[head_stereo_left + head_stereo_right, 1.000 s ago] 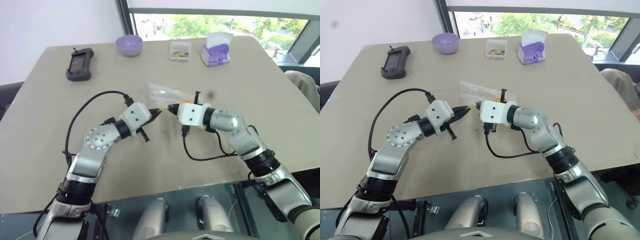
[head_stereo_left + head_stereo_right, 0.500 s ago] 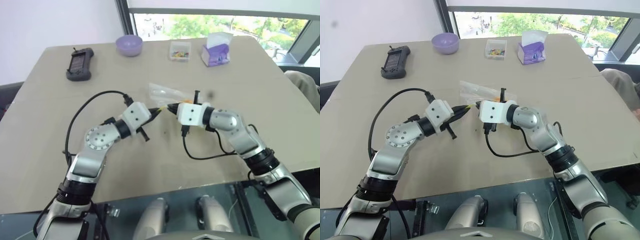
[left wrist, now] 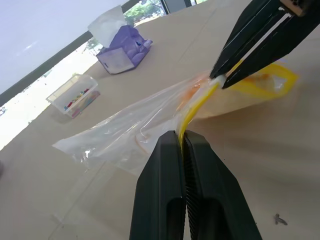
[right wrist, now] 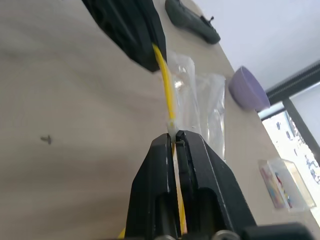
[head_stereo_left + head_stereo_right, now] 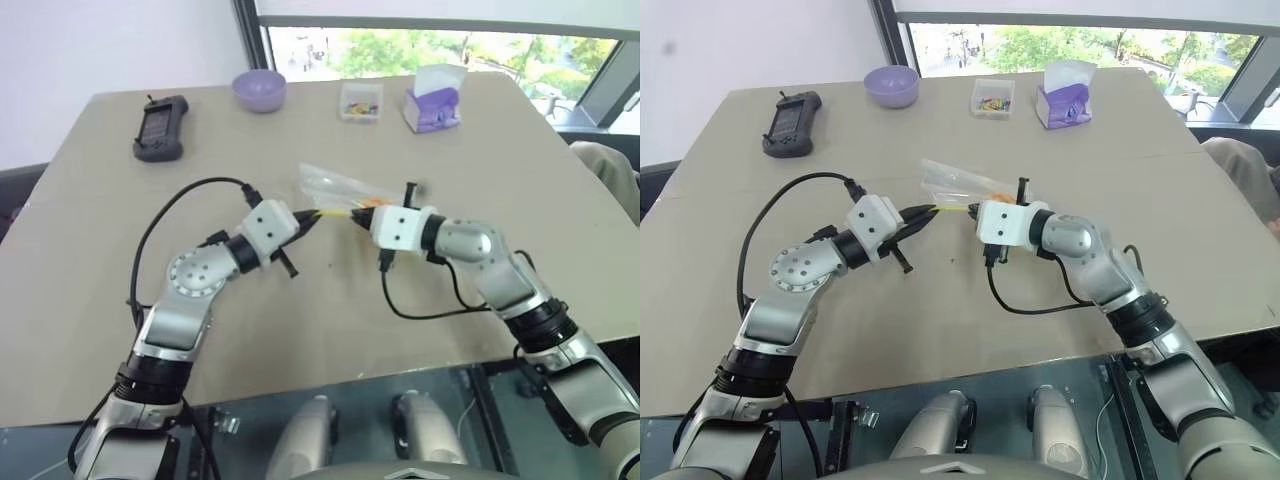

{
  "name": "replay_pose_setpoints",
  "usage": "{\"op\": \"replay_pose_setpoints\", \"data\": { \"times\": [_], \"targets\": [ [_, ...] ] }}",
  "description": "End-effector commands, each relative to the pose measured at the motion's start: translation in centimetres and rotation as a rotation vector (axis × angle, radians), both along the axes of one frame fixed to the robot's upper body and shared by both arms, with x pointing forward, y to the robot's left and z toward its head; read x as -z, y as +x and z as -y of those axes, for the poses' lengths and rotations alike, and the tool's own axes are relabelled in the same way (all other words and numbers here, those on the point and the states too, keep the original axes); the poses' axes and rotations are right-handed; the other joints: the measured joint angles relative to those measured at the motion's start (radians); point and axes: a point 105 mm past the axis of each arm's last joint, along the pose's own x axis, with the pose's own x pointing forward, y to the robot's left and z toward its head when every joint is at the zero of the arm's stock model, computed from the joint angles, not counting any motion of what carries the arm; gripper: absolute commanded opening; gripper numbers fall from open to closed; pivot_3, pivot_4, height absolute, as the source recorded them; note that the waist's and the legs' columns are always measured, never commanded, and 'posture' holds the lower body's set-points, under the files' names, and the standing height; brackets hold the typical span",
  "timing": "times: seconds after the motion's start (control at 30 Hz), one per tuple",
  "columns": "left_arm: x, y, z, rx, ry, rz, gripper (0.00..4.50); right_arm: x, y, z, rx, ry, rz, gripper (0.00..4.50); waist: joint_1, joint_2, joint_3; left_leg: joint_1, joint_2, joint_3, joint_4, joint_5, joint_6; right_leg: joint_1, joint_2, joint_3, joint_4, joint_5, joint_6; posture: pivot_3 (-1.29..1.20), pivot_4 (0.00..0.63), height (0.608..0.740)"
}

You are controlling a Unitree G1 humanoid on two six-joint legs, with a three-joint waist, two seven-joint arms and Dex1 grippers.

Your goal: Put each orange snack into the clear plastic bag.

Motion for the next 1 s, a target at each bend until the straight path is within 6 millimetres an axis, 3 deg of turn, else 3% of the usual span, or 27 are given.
{"op": "replay_pose_setpoints", "data": {
  "times": [0.03, 0.37, 1.0],
  "targets": [
    [-2.7, 0.3, -1.7, -0.059, -0.037, 0.102, 0.00, -0.8, 1.3, 2.8, 0.119, 0.017, 0.007, 0.02, 0.000, 0.000, 0.000, 0.000, 0.000, 0.000, 0.000, 0.000, 0.000, 0.000, 0.000, 0.000, 0.000, 0.000, 0.000, 0.00, 0.150, 0.740],
    [-3.6, 0.7, -2.9, -0.103, -0.101, 0.097, 0.00, -0.1, 2.0, 5.7, 0.216, -0.018, -0.018, 0.02, 0.001, 0.000, 0.000, 0.000, 0.000, 0.000, 0.000, 0.000, 0.000, 0.000, 0.000, 0.000, 0.000, 0.000, 0.000, 0.00, 0.150, 0.740],
    [-3.6, 1.2, -4.1, -0.161, -0.147, 0.072, 0.00, -1.0, 3.9, 11.2, 0.355, -0.078, 0.007, 0.02, 0.001, 0.000, 0.000, 0.000, 0.000, 0.000, 0.000, 0.000, 0.000, 0.000, 0.000, 0.000, -0.001, 0.000, 0.000, 0.00, 0.150, 0.740]
  ]
}}
